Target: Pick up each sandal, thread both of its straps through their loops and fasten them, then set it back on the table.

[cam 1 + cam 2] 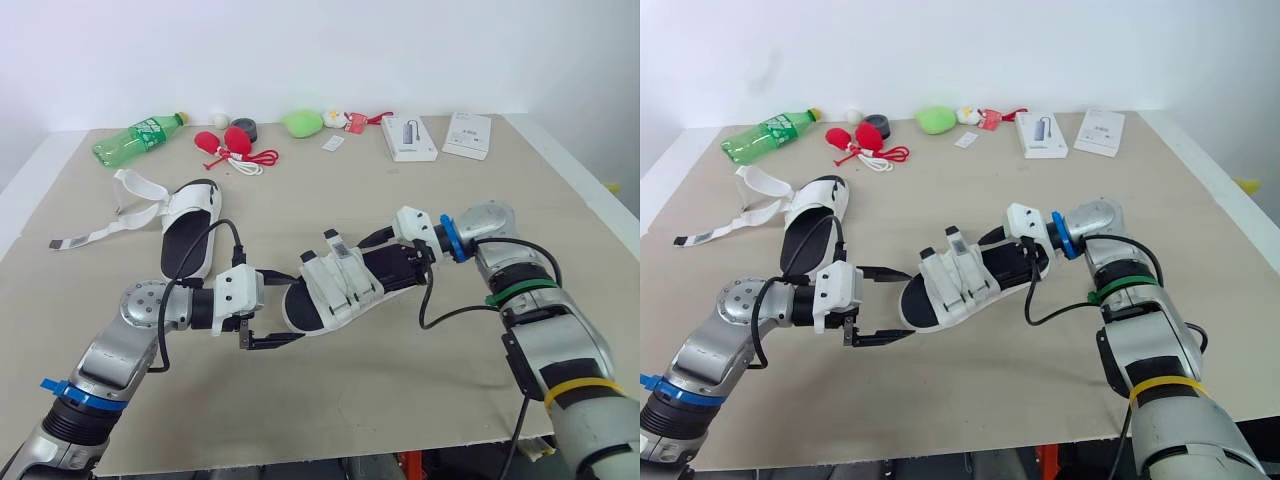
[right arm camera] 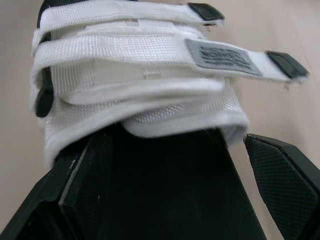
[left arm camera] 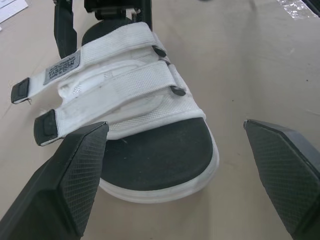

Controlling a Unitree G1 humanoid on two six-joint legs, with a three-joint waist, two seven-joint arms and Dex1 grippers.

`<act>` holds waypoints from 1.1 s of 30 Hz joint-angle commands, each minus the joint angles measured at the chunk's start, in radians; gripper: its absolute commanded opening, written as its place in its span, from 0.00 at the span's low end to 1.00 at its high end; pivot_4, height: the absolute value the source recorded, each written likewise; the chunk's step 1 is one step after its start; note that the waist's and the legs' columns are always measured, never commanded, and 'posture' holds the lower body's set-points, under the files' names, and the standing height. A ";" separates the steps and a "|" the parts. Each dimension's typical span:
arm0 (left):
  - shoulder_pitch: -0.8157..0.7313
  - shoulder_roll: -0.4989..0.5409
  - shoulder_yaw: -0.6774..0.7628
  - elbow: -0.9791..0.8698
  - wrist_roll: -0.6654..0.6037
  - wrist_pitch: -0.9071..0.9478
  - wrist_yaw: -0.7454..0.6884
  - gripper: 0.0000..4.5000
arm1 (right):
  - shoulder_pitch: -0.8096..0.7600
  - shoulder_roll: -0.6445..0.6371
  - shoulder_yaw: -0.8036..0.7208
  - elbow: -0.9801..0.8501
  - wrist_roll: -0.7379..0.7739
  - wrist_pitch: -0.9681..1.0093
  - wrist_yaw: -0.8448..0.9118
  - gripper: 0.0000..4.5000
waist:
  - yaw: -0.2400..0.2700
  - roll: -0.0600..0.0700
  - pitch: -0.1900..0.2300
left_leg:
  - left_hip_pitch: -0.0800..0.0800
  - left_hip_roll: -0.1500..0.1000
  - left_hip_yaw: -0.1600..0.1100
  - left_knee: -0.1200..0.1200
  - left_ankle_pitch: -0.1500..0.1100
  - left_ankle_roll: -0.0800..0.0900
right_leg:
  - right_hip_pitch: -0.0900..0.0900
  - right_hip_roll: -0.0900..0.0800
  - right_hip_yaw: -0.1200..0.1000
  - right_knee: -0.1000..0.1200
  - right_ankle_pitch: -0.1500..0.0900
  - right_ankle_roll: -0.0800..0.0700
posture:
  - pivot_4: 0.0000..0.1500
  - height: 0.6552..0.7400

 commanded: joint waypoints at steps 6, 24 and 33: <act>-0.017 -0.003 -0.017 -0.022 0.008 -0.023 -0.001 0.99 | -0.062 0.029 -0.067 0.096 -0.046 -0.122 -0.071 1.00 | -0.001 0.000 0.000 | 0.000 0.000 0.000 0.000 0.000 0.000 | 0.000 0.000 0.000 0.000 0.000 0.001 | 1.00 1.00; 0.000 -0.003 -0.031 -0.023 0.029 -0.044 0.014 1.00 | -0.115 0.160 -0.140 0.190 -0.063 -0.193 0.043 0.89 | -0.002 0.000 0.000 | -0.001 0.001 0.000 0.000 0.000 0.000 | -0.001 0.001 0.000 0.000 0.002 0.003 | 1.00 1.00; 0.001 0.004 -0.023 -0.018 0.033 -0.050 0.019 1.00 | -0.102 0.149 -0.064 0.163 -0.039 -0.174 0.048 0.10 | -0.002 0.000 0.000 | -0.001 0.001 0.000 0.000 0.000 0.000 | -0.001 0.001 0.000 0.001 0.002 0.003 | 1.00 1.00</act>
